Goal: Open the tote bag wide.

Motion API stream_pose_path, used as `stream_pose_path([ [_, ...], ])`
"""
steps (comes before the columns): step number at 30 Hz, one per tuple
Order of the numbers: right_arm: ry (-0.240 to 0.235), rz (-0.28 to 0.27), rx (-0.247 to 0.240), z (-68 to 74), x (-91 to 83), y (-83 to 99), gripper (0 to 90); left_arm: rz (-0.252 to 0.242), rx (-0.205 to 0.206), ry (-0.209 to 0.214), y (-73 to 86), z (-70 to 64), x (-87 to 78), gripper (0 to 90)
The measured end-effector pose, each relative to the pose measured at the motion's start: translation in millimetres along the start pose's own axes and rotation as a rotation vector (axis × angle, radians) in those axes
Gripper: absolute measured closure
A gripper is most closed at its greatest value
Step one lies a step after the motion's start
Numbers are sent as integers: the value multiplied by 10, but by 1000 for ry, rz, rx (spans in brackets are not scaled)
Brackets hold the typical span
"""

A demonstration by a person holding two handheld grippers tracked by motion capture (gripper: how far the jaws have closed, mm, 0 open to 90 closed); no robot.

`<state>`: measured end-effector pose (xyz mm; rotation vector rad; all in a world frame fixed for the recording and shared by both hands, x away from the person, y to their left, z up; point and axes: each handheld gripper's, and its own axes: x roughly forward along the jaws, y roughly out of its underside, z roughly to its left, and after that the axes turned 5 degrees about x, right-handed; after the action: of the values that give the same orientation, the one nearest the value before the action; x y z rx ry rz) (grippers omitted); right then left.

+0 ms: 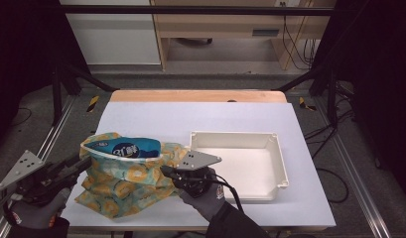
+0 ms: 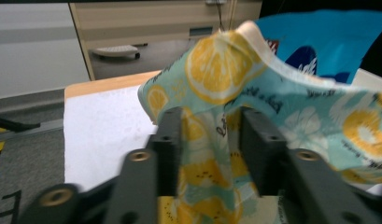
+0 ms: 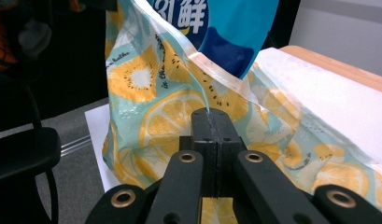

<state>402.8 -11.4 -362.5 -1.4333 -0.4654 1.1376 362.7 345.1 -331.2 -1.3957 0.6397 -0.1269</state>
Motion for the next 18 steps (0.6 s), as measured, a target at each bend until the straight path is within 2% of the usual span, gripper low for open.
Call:
stream_pose_path([
  [2,0,-4,2,-4,-8,-4,900,4,7,-2,13,-3,-8,789],
  [4,-3,-11,2,-5,-11,-5,900,-8,15,1,26,-15,-27,878],
  [7,8,-11,-5,1,-9,-1,864,-16,24,-1,52,-41,-41,896],
  [11,25,-7,-3,-16,-3,16,812,-21,10,10,129,-66,-49,897],
  [15,26,15,3,-34,-10,27,887,-9,4,10,243,-99,-44,897],
  [18,18,29,-8,-16,-14,36,900,4,-4,9,363,-105,-33,898],
])
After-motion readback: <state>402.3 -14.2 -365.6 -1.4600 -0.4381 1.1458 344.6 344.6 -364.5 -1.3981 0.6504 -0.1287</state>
